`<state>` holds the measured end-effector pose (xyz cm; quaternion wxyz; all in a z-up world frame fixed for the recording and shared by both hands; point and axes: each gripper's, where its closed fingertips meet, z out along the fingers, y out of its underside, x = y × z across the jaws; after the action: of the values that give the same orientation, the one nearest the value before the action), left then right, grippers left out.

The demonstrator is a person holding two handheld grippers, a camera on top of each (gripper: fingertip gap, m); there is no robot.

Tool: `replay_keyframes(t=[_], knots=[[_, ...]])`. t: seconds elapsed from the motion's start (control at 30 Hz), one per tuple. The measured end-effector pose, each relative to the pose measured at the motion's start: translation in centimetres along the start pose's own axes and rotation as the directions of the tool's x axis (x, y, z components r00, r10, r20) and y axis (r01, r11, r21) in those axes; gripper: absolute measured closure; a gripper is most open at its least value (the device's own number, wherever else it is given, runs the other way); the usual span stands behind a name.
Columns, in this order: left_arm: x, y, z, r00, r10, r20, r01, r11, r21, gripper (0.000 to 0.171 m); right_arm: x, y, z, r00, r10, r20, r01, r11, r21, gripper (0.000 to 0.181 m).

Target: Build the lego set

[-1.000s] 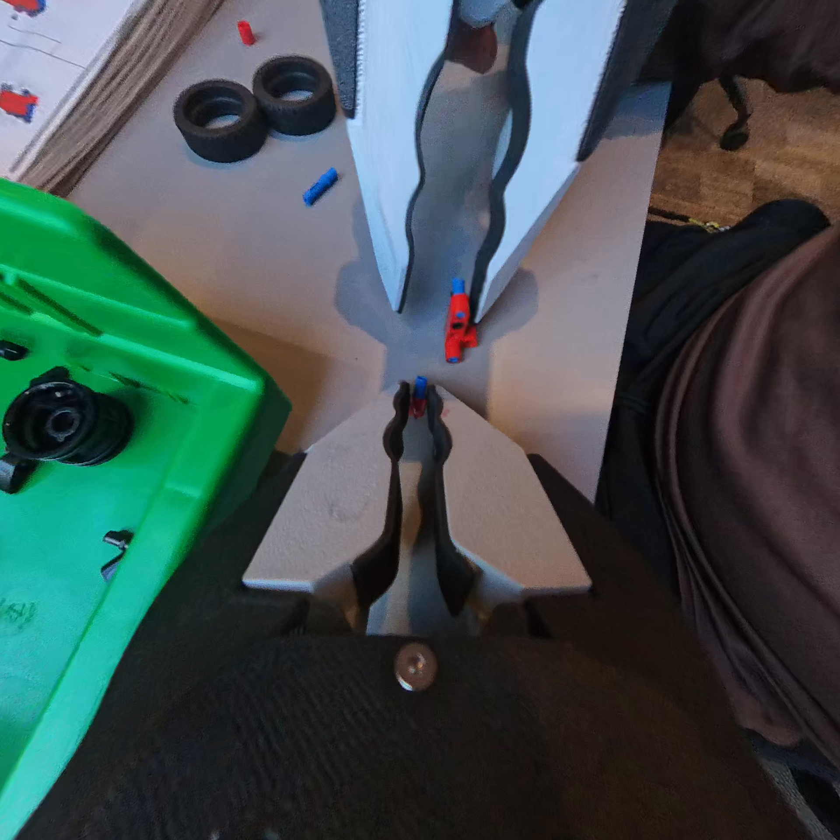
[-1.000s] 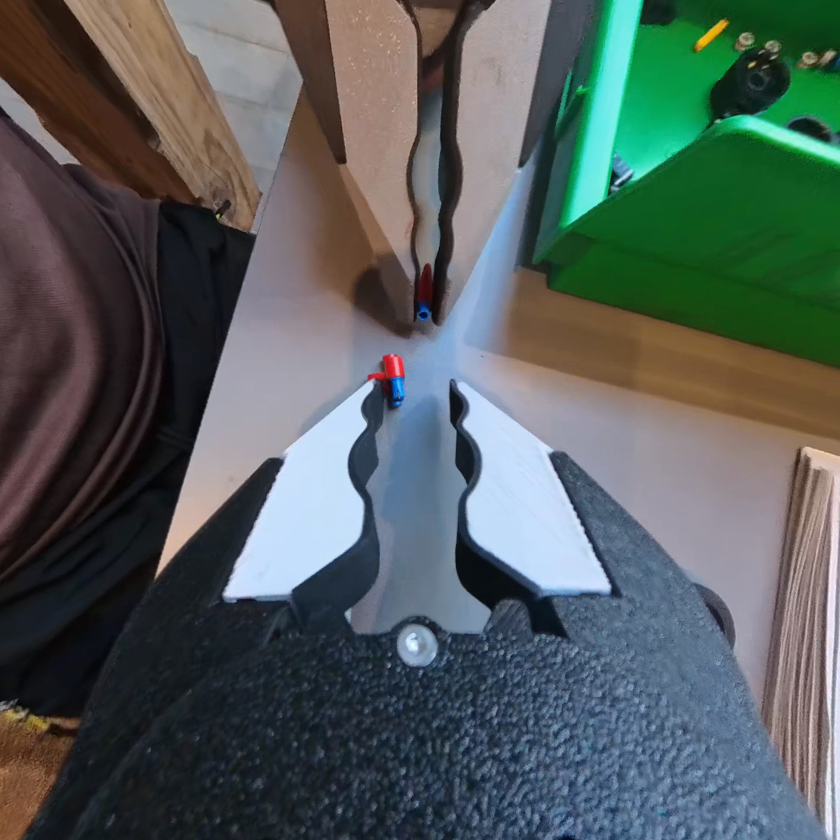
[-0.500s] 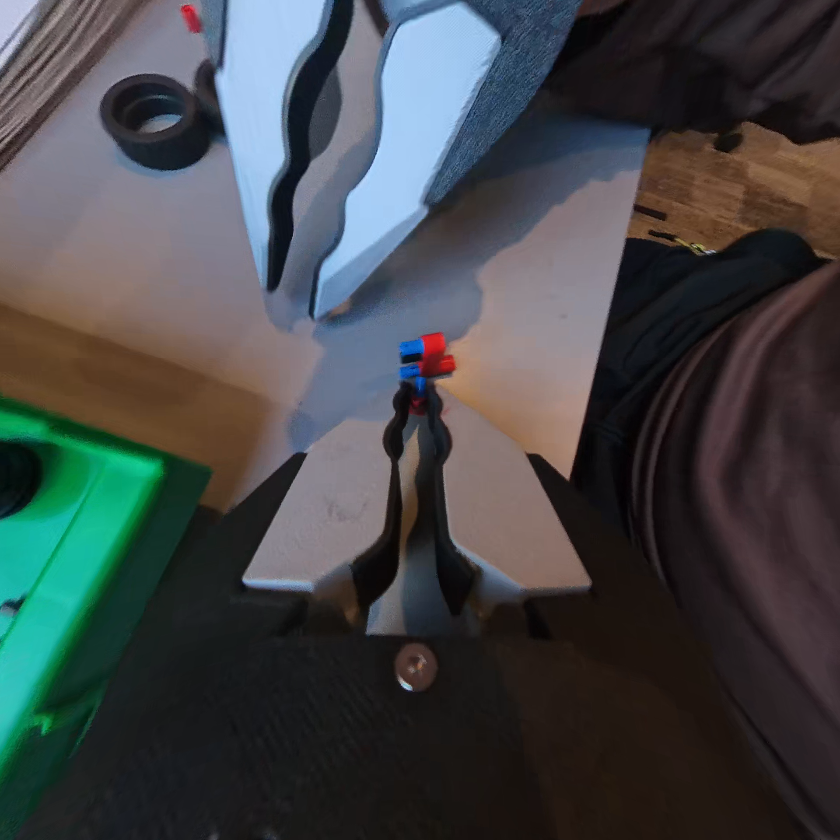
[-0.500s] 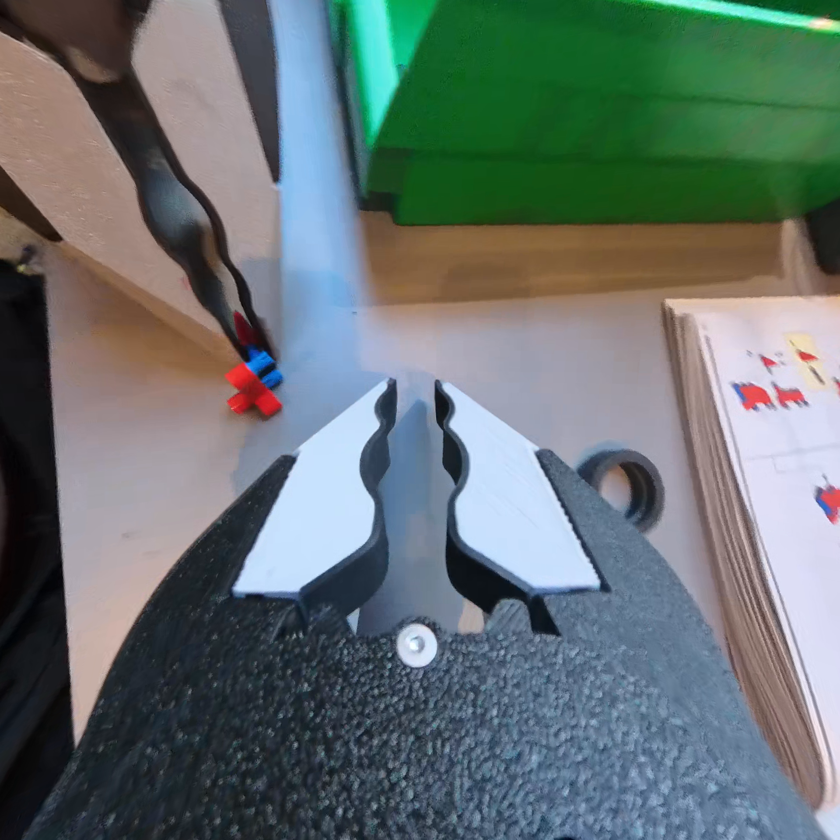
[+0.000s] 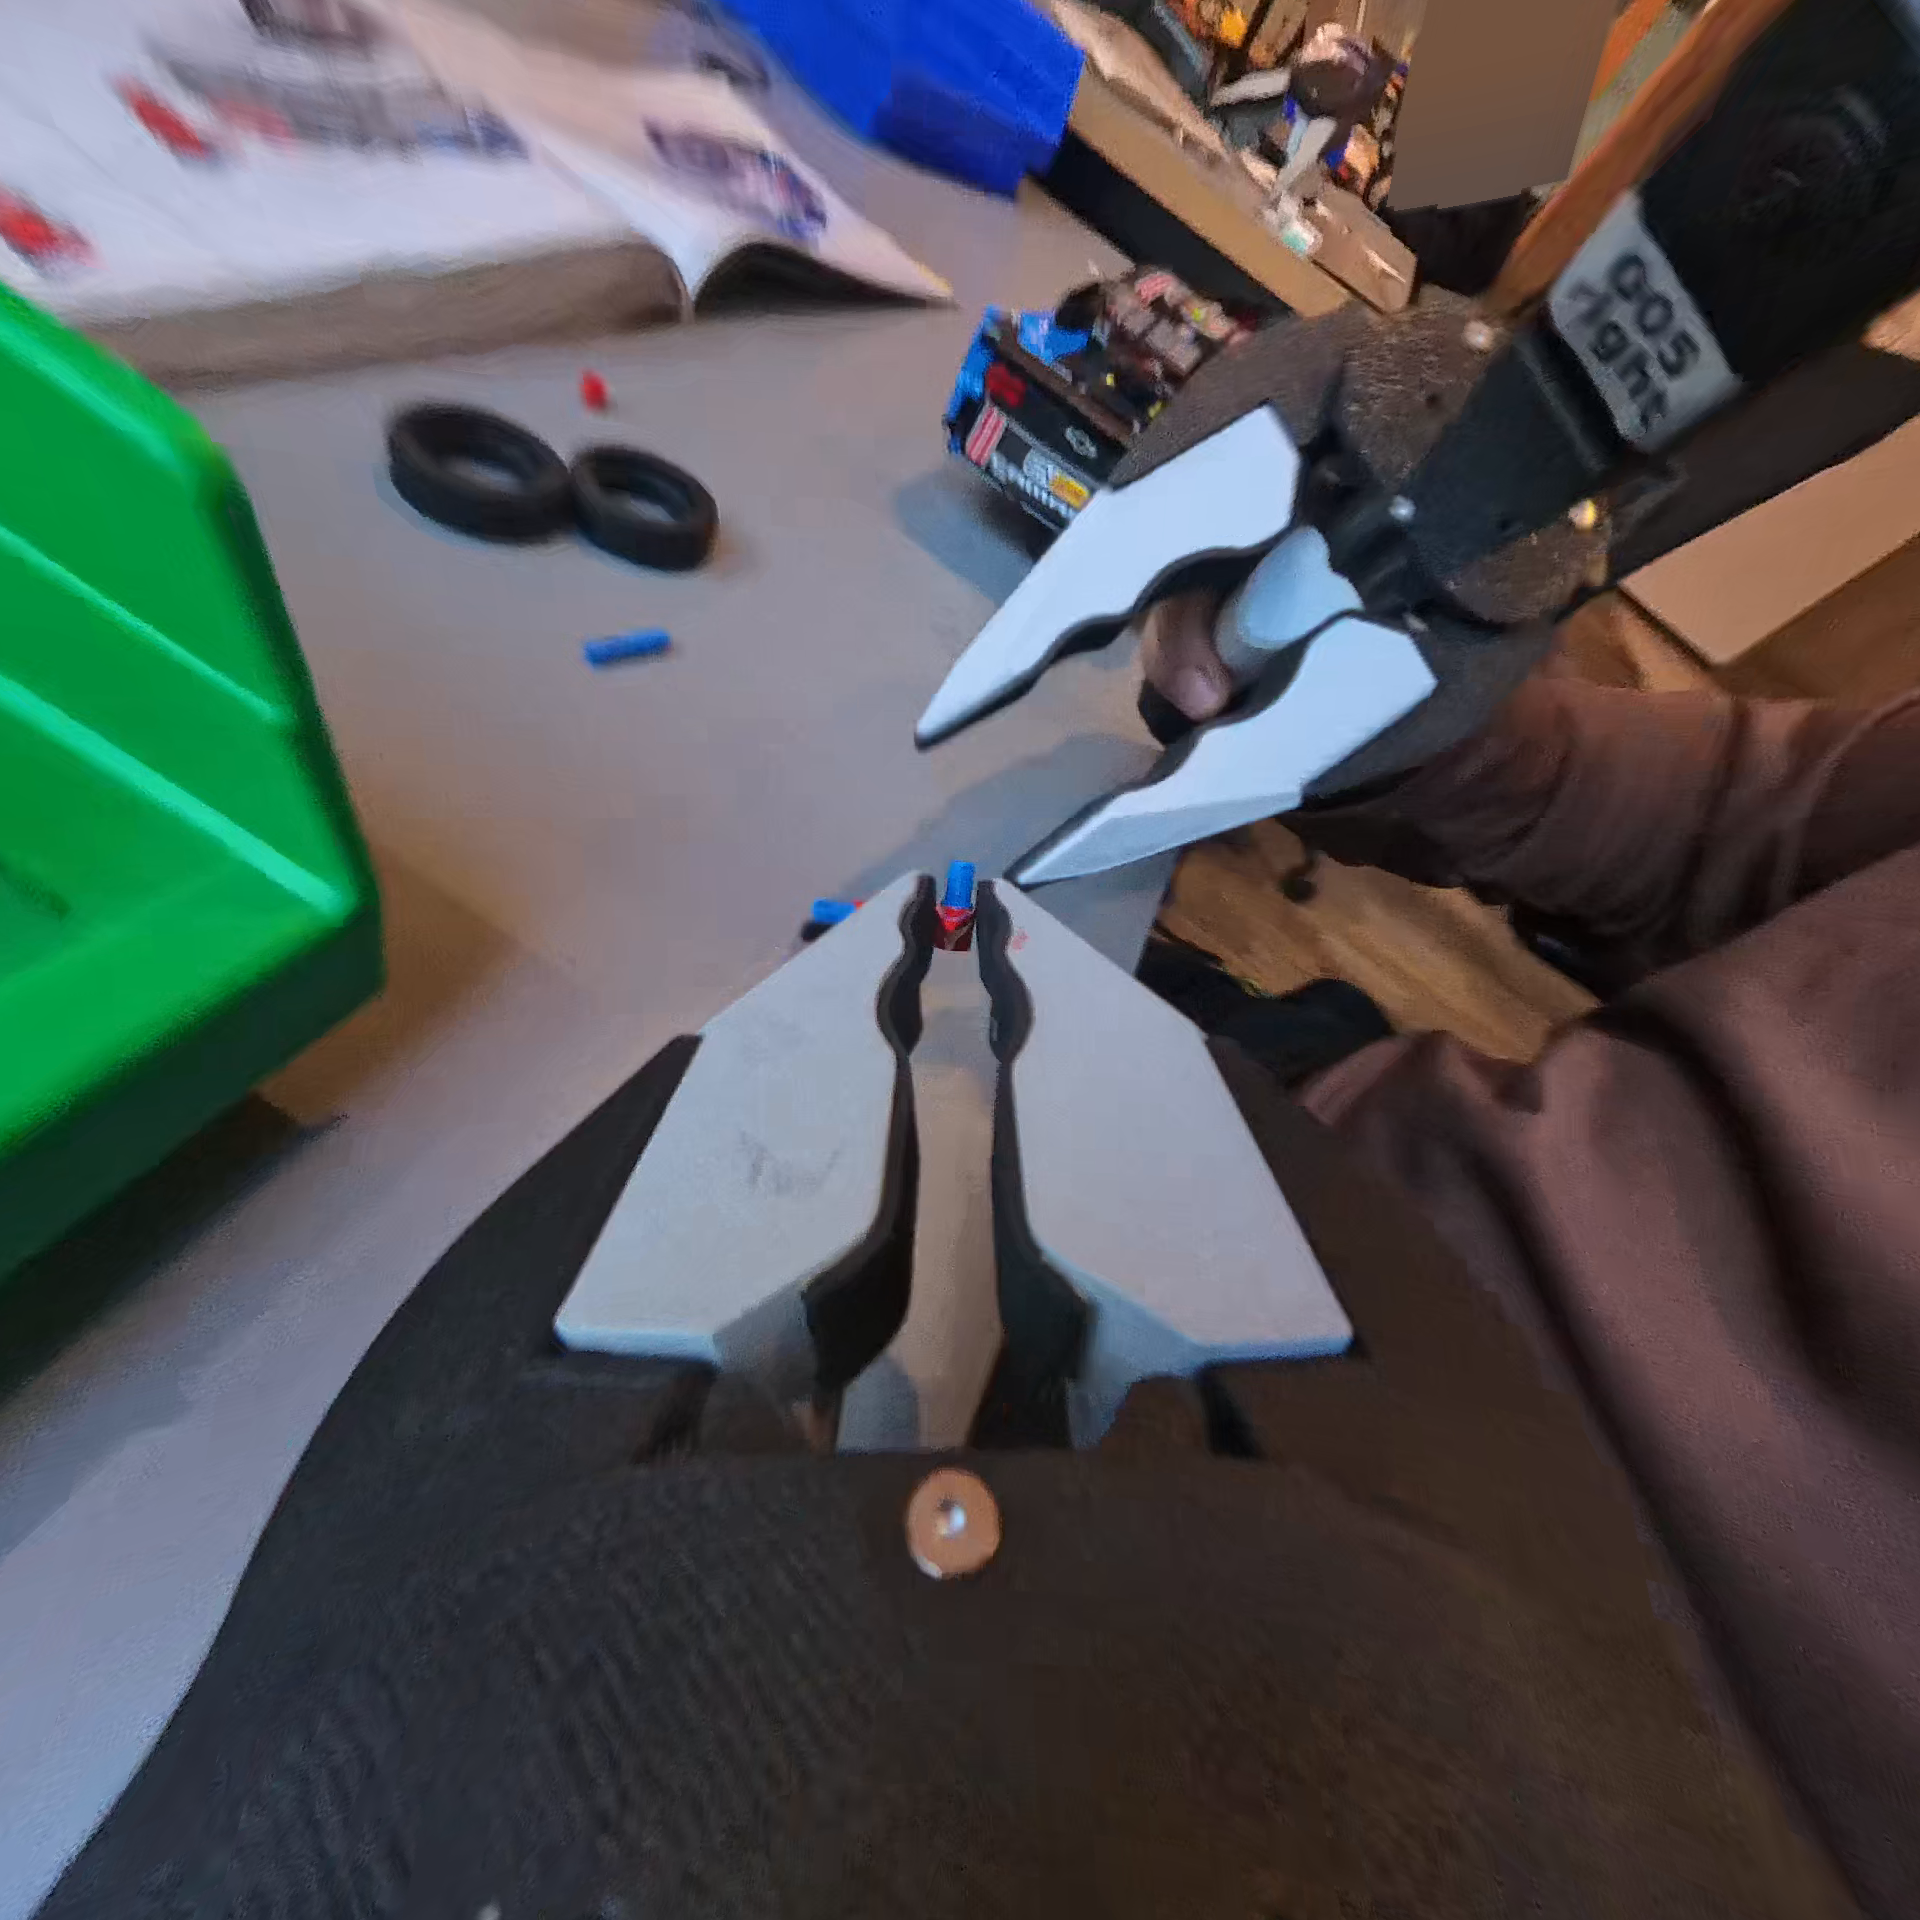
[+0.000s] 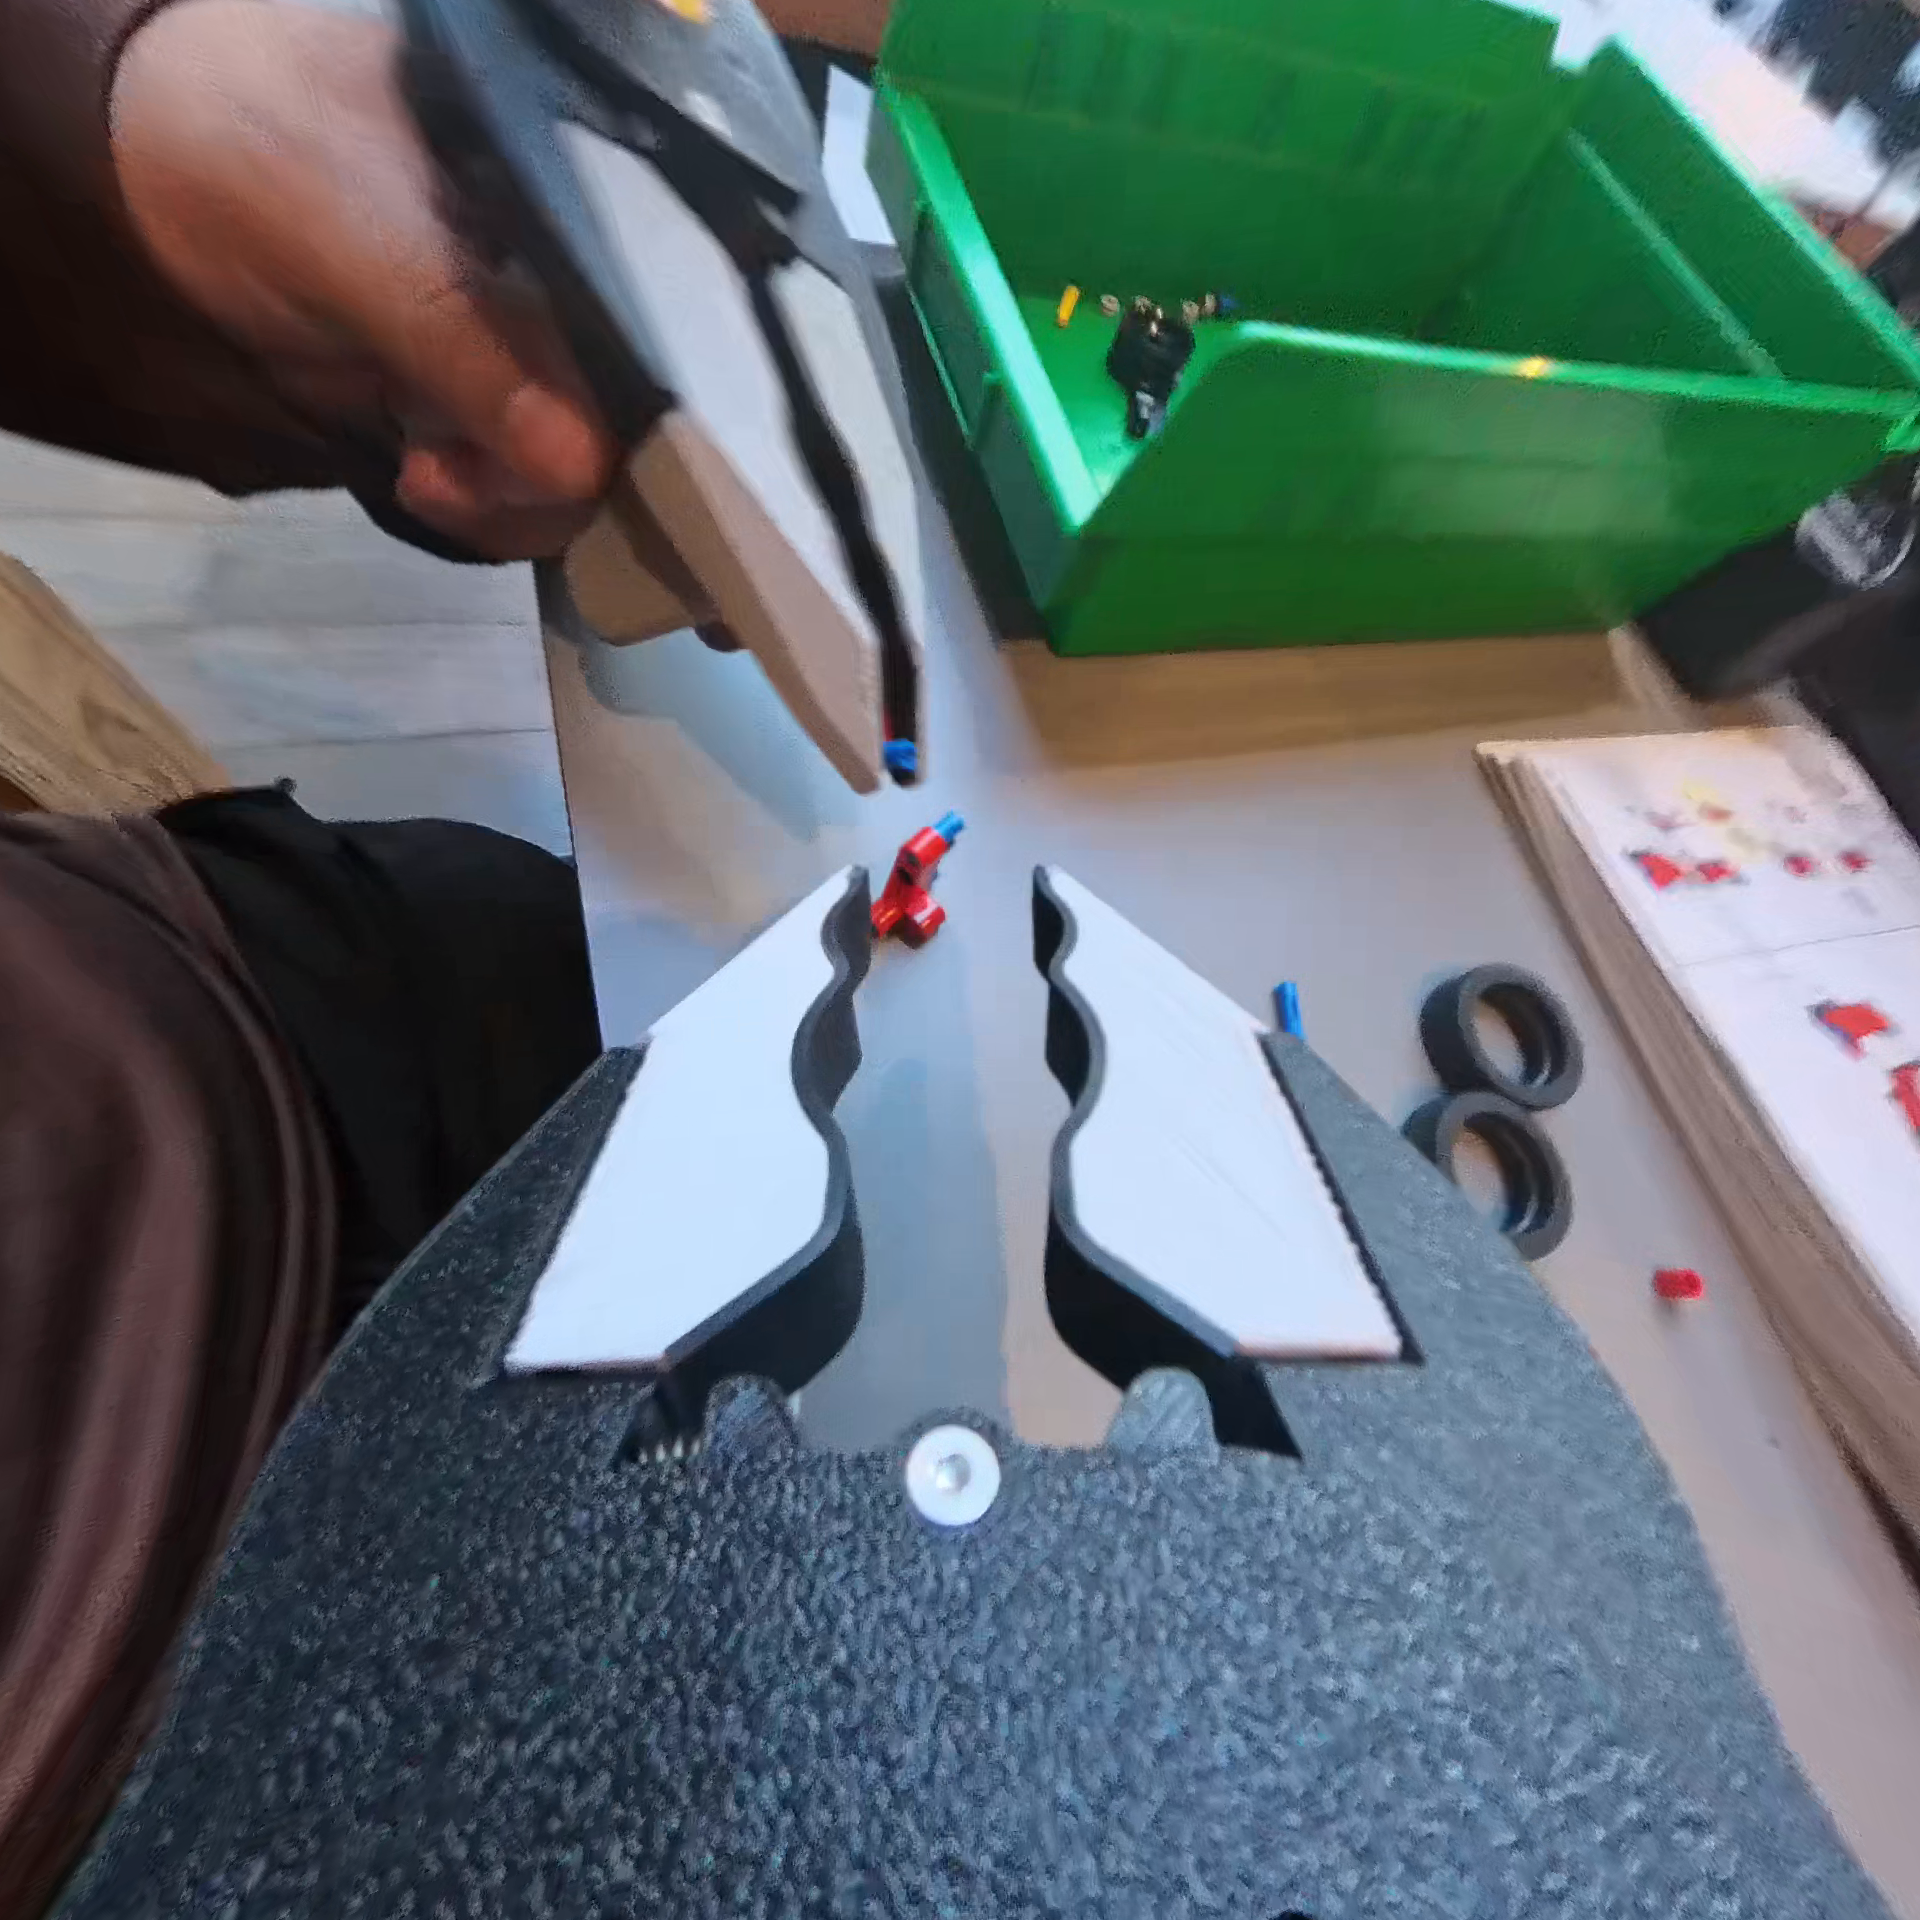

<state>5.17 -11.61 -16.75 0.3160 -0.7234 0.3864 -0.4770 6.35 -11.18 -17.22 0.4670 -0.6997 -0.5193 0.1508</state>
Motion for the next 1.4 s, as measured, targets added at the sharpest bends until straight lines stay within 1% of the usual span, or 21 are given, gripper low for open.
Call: replay_keyframes(t=[0.07, 0.13, 0.23, 0.33, 0.37, 0.5, 0.57, 0.6, 0.63, 0.67, 0.7, 0.73, 0.77, 0.83, 0.93, 1.0, 1.1, 1.13, 1.17, 1.33, 1.4], knots=[[-0.7, 0.4, 0.5, 0.986, -0.165, 0.008, 0.165, 0.986, -0.031, 0.166, -0.3, -0.4, 0.0, 0.989, -0.117, -0.086, 0.118, 0.993, -0.004, 0.152], [-0.3, 0.2, 0.7, 0.946, -0.319, -0.063, 0.318, 0.948, -0.027, 0.167, -0.6, -1.2, 0.1, 0.966, -0.198, -0.166, 0.201, 0.98, 0.001, 0.155], [0.4, -0.2, 0.9, 0.876, -0.454, -0.166, 0.458, 0.889, -0.013, 0.166, -0.8, -1.7, 0.5, 0.955, -0.217, -0.203, 0.223, 0.975, 0.009, 0.158], [1.2, -0.7, 0.9, 0.812, -0.526, -0.253, 0.545, 0.838, 0.004, 0.166, -0.8, -1.9, 0.6, 0.972, -0.152, -0.177, 0.162, 0.986, 0.046, 0.161], [1.4, -0.7, 1.1, 0.802, -0.535, -0.266, 0.557, 0.83, 0.007, 0.167, -0.9, -1.9, 0.5, 0.976, -0.139, -0.165, 0.15, 0.987, 0.056, 0.166], [1.4, -0.9, 1.4, 0.795, -0.54, -0.276, 0.568, 0.822, 0.03, 0.167, -0.6, -1.6, 0.4, 0.987, -0.057, -0.15, 0.069, 0.994, 0.08, 0.166], [1.2, -1.5, 0.9, 0.809, -0.51, -0.291, 0.55, 0.833, 0.069, 0.162, -0.2, -1.4, 0.2, 0.991, 0.011, -0.131, 0.003, 0.994, 0.106, 0.166], [0.9, -1.8, 0.4, 0.834, -0.474, -0.283, 0.517, 0.85, 0.1, 0.16, -0.2, -1.3, 0.2, 0.994, 0.061, -0.093, -0.05, 0.992, 0.117, 0.167], [0.7, -2.2, -0.3, 0.871, -0.412, -0.266, 0.456, 0.88, 0.131, 0.151, -0.4, -1.2, 0.2, 0.992, 0.125, -0.025, -0.121, 0.984, 0.128, 0.166], [0.6, -2.3, -0.9, 0.922, -0.318, -0.222, 0.353, 0.924, 0.145, 0.141, -0.9, -1.5, 0.1, 0.978, 0.195, 0.073, -0.204, 0.968, 0.146, 0.166], [0.5, -1.9, -1.3, 0.976, -0.164, -0.146, 0.183, 0.974, 0.13, 0.144, -1.4, -1.9, -0.1, 0.948, 0.263, 0.179, -0.291, 0.944, 0.156, 0.166], [0.3, -1.3, -1.5, 0.999, 0.019, -0.049, -0.014, 0.996, 0.083, 0.147, -1.7, -2.1, -0.2, 0.908, 0.322, 0.267, -0.369, 0.918, 0.148, 0.166], [0.2, -0.8, -1.6, 0.982, 0.186, 0.027, -0.187, 0.982, 0.02, 0.145, -2.0, -2.2, -0.2, 0.866, 0.364, 0.342, -0.427, 0.895, 0.127, 0.167], [1.3, -0.3, -1.5, 0.891, 0.451, 0.044, -0.446, 0.891, -0.088, 0.15, -2.5, -1.9, -0.2, 0.797, 0.412, 0.443, -0.488, 0.87, 0.068, 0.167], [1.6, 0.1, -1.2, 0.732, 0.68, 0.036, -0.661, 0.722, -0.207, 0.152, -3.3, -1.6, -0.4, 0.723, 0.449, 0.525, -0.529, 0.848, 0.004, 0.166], [2.1, 0.8, -1.0, 0.66, 0.751, -0.034, -0.734, 0.634, -0.241, 0.161, -3.4, -1.6, -0.6, 0.694, 0.463, 0.551, -0.55, 0.835, -0.009, 0.166], [2.6, 1.6, -0.7, 0.592, 0.799, -0.106, -0.793, 0.555, -0.252, 0.163, -3.7, -1.5, -1.0, 0.649, 0.478, 0.592, -0.571, 0.82, -0.036, 0.166], [2.5, 1.5, -0.6, 0.568, 0.816, -0.104, -0.808, 0.53, -0.256, 0.167, -3.9, -1.6, -1.2, 0.627, 0.479, 0.615, -0.579, 0.814, -0.044, 0.166], [2.4, 1.3, -0.5, 0.553, 0.828, -0.09, -0.817, 0.517, -0.255, 0.17, -4.0, -1.8, -1.4, 0.608, 0.48, 0.633, -0.588, 0.807, -0.047, 0.166], [3.2, 1.4, -0.1, 0.535, 0.836, -0.121, -0.835, 0.5, -0.23, 0.171, -4.1, -2.0, -1.7, 0.537, 0.5, 0.68, -0.63, 0.773, -0.071, 0.166], [3.4, 1.4, -0.1, 0.546, 0.828, -0.129, -0.829, 0.513, -0.223, 0.171, -4.2, -2.1, -1.7, 0.512, 0.507, 0.694, -0.641, 0.763, -0.084, 0.166]])
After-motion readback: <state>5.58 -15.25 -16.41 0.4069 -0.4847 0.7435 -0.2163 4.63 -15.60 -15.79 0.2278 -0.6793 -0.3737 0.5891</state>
